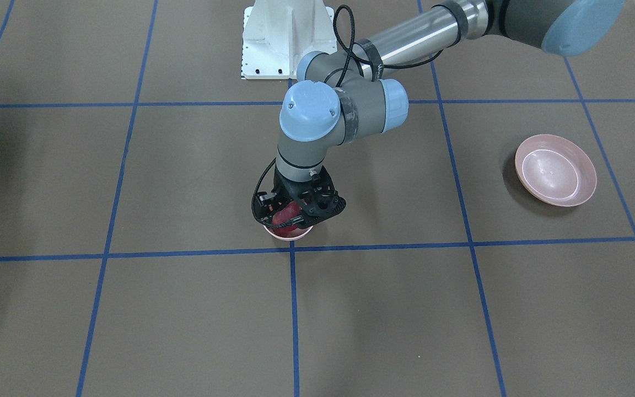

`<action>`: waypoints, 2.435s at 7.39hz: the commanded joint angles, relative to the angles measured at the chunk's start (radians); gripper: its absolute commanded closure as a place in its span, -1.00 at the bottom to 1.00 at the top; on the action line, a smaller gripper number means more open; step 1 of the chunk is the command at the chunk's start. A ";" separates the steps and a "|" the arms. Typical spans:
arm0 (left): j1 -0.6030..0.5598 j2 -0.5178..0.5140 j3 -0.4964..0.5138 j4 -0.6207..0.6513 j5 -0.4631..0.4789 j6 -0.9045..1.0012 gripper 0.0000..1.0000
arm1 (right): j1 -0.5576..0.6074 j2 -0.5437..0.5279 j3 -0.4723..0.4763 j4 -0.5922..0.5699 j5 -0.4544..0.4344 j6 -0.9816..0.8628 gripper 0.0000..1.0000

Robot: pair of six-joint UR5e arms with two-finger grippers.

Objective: Move apple from plate to bowl

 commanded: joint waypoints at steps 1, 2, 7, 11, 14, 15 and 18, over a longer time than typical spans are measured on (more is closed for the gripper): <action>-0.055 0.141 -0.243 0.165 -0.001 0.254 -0.95 | 0.002 -0.019 0.009 0.001 -0.017 -0.002 -1.00; -0.104 0.261 -0.386 0.197 -0.001 0.418 -0.95 | 0.002 -0.019 0.006 0.000 -0.060 -0.002 -1.00; -0.575 0.757 -0.590 0.188 -0.220 1.167 -0.95 | 0.028 -0.088 -0.003 -0.006 -0.086 -0.030 -1.00; -0.890 0.860 -0.313 0.184 -0.362 1.582 -0.95 | 0.084 -0.148 -0.005 -0.013 -0.063 -0.028 -1.00; -0.921 0.937 -0.274 0.150 -0.371 1.578 -0.96 | 0.175 -0.191 0.003 -0.047 0.041 -0.030 -1.00; -0.942 0.946 -0.293 0.152 -0.368 1.579 -0.96 | 0.180 -0.182 0.004 -0.078 0.035 -0.031 -1.00; -0.941 0.949 -0.306 0.153 -0.345 1.576 -0.96 | 0.168 -0.179 0.007 -0.083 0.029 -0.033 -1.00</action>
